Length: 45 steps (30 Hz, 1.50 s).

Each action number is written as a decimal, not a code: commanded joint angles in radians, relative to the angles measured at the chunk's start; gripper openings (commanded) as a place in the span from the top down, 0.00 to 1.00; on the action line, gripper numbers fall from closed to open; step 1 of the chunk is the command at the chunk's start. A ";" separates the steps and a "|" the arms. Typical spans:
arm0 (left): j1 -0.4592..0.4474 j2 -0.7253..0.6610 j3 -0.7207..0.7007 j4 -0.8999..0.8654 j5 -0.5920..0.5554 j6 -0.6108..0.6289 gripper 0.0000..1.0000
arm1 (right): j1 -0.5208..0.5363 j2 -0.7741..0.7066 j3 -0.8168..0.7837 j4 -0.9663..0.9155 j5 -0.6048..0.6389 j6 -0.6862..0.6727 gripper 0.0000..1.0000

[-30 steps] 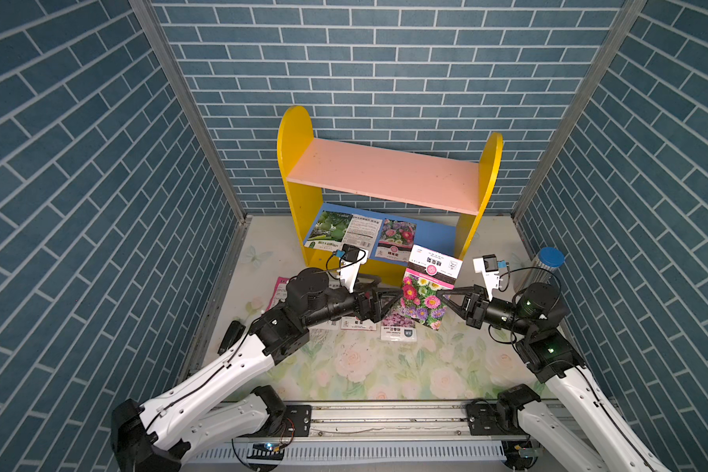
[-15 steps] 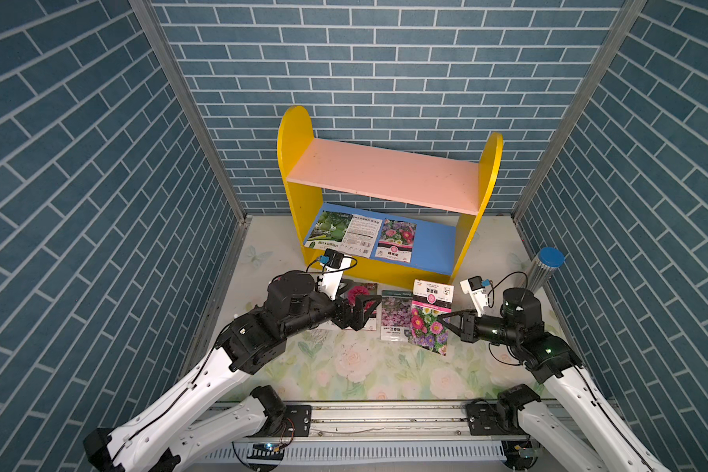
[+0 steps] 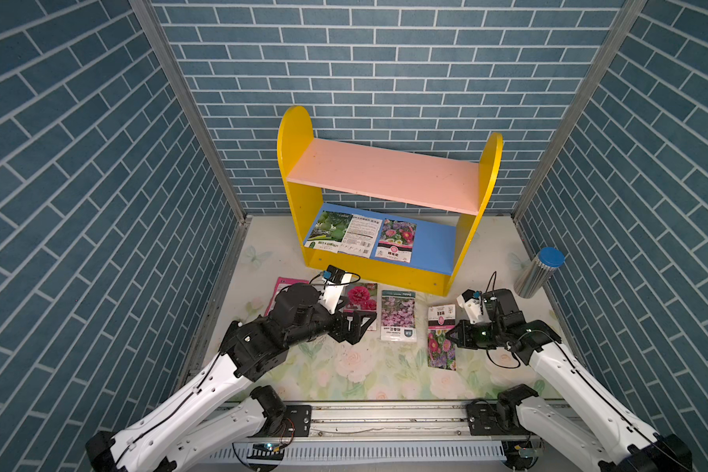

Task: Take the seed bag off the shelf
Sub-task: Place the seed packet at the center of the board.

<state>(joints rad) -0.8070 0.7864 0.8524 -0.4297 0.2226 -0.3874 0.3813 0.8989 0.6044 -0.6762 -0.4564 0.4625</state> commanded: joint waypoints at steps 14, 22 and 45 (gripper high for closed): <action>0.000 -0.088 -0.101 0.064 0.028 0.025 0.00 | -0.014 0.331 0.177 -0.088 0.133 -0.154 1.00; 0.000 -0.089 -0.104 0.066 0.032 0.026 0.00 | -0.019 0.379 0.182 -0.087 0.212 -0.179 1.00; 0.000 -0.070 -0.111 0.075 0.013 0.004 0.00 | -0.018 0.432 0.242 -0.078 0.454 -0.180 0.52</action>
<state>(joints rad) -0.8070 0.7120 0.7521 -0.3756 0.2451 -0.3813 0.3668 1.3434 0.8135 -0.7094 -0.0948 0.2642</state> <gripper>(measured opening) 0.999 0.474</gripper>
